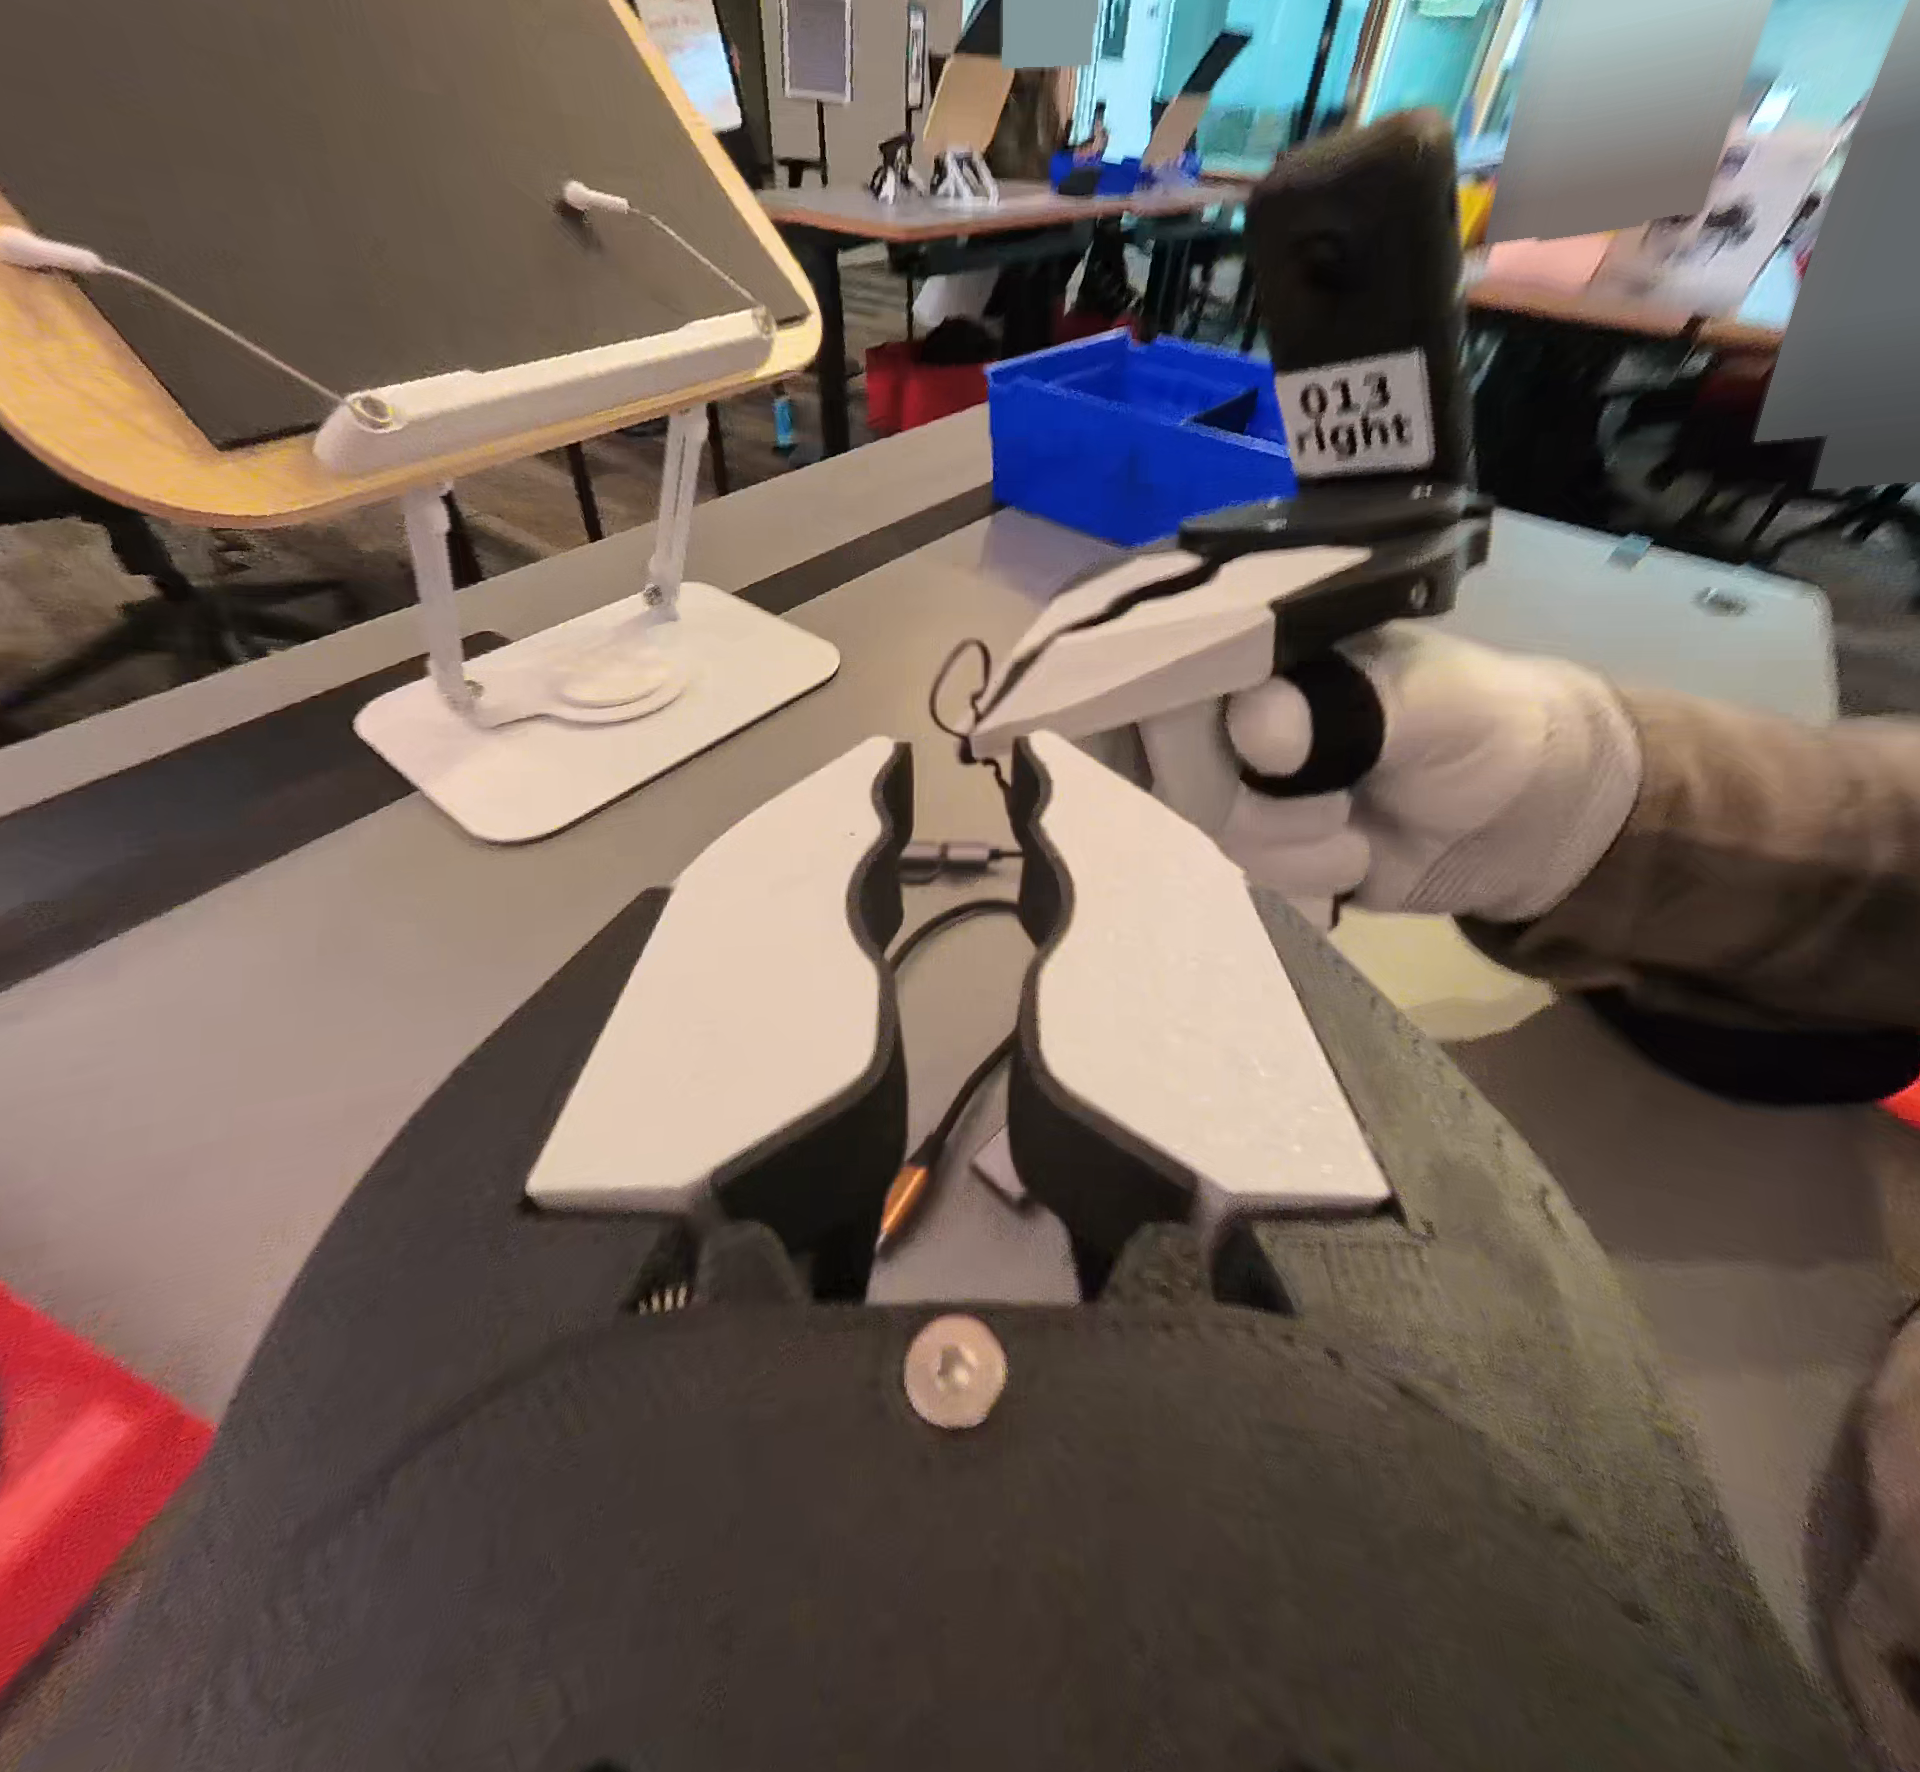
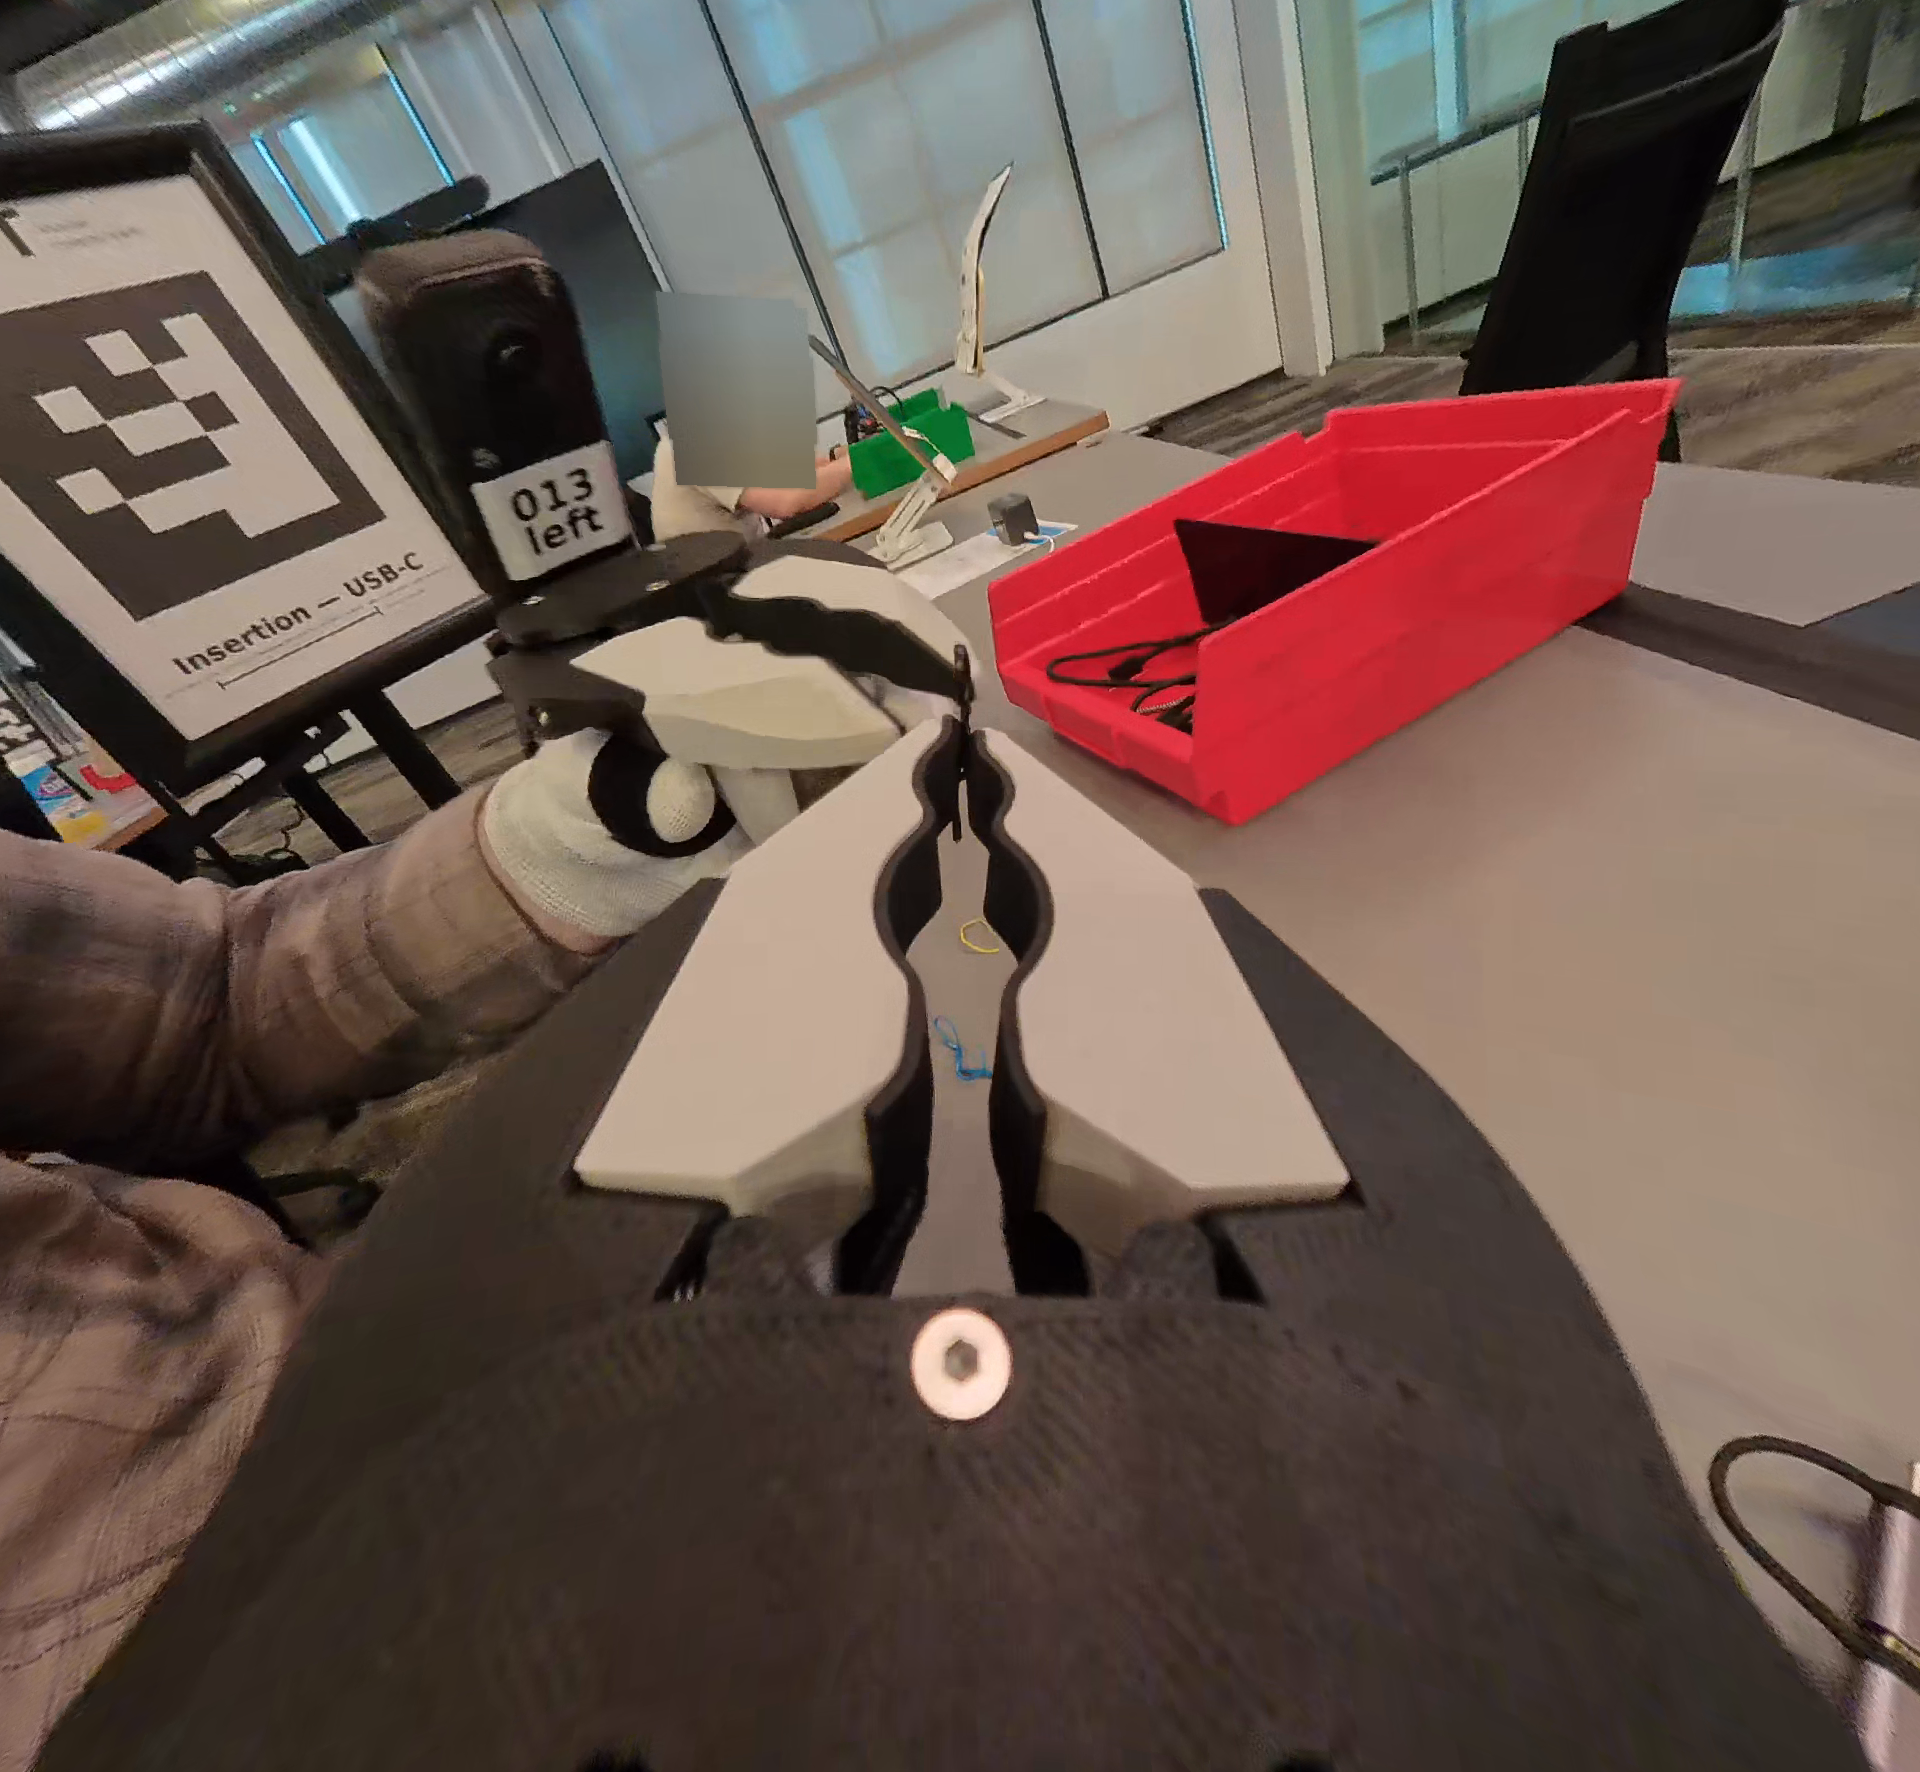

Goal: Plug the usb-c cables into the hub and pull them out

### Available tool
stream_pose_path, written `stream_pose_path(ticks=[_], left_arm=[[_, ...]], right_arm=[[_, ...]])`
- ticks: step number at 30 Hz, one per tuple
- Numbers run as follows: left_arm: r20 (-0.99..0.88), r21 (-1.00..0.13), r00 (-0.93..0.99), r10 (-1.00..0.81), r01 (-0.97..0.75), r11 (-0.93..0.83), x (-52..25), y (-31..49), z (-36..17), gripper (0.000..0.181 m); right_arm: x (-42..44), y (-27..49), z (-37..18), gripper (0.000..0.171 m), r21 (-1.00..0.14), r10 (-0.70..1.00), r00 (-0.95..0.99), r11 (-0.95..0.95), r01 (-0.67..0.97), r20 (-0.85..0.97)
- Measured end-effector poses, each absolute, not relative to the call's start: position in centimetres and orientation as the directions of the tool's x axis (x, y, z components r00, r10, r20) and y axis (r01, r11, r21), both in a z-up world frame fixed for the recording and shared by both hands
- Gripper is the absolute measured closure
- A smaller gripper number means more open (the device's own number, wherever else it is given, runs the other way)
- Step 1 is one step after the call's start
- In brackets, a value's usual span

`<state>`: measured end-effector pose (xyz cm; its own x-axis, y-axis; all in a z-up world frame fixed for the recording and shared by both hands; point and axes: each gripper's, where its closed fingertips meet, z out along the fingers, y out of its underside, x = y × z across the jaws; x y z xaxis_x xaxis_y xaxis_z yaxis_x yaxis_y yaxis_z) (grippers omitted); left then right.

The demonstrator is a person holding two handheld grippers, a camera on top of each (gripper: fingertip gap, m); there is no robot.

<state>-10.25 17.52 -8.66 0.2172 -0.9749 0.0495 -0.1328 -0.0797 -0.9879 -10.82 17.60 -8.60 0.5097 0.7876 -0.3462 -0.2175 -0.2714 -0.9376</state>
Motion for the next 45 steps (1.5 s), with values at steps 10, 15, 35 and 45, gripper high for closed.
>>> stream_pose_path(ticks=[10, 15, 35, 45], left_arm=[[0.34, -0.94, 0.038, -0.94, 0.044, -0.338, -9.6, 16.6, -7.9, 0.18], [0.304, -0.952, 0.053, -0.951, 0.049, -0.302, -9.6, 16.6, -7.6, 0.18], [0.156, -0.986, 0.075, -0.985, -0.045, -0.16, -9.6, 16.6, -7.2, 0.18], [0.116, -0.992, 0.127, -0.985, -0.024, -0.12, -9.6, 17.0, -6.6, 0.18]], right_arm=[[-11.3, 16.3, -8.2, 0.171, -0.929, 0.826, 0.438, -0.258, -0.266, -0.355], [-11.2, 16.3, -7.9, 0.171, -0.935, 0.825, 0.451, -0.244, -0.259, -0.34], [-10.8, 16.0, -7.5, 0.171, -0.949, 0.837, 0.457, -0.216, -0.229, -0.3], [-10.4, 15.9, -7.9, 0.171, -0.957, 0.818, 0.498, -0.218, -0.19, -0.286]])
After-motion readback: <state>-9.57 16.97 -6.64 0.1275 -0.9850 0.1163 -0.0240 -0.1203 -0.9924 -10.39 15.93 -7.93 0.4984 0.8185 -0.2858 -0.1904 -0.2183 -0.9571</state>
